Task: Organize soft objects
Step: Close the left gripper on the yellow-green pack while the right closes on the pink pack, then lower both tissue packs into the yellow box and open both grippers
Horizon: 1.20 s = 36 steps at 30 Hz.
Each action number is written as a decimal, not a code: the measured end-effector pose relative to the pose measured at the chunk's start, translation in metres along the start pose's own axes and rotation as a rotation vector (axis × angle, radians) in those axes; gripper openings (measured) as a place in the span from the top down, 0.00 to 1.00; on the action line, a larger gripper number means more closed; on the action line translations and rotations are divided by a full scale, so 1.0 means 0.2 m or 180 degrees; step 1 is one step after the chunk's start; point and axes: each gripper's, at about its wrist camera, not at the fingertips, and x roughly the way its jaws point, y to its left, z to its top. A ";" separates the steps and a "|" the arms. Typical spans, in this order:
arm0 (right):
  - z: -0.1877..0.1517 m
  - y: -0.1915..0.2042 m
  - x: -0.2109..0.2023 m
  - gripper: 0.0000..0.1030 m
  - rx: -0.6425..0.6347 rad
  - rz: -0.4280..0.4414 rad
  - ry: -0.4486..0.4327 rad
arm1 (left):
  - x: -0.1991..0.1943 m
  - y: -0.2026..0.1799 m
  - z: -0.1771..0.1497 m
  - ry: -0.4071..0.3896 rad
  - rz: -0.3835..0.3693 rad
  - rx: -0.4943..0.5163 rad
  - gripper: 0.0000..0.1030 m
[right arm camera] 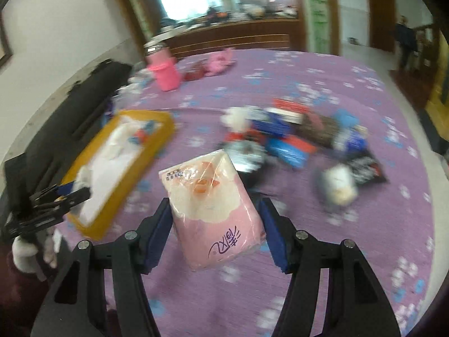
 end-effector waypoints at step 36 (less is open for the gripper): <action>0.43 0.85 1.29 0.35 -0.0449 0.0317 0.0876 | 0.57 0.91 0.60 0.0519 0.0553 -0.0675 0.25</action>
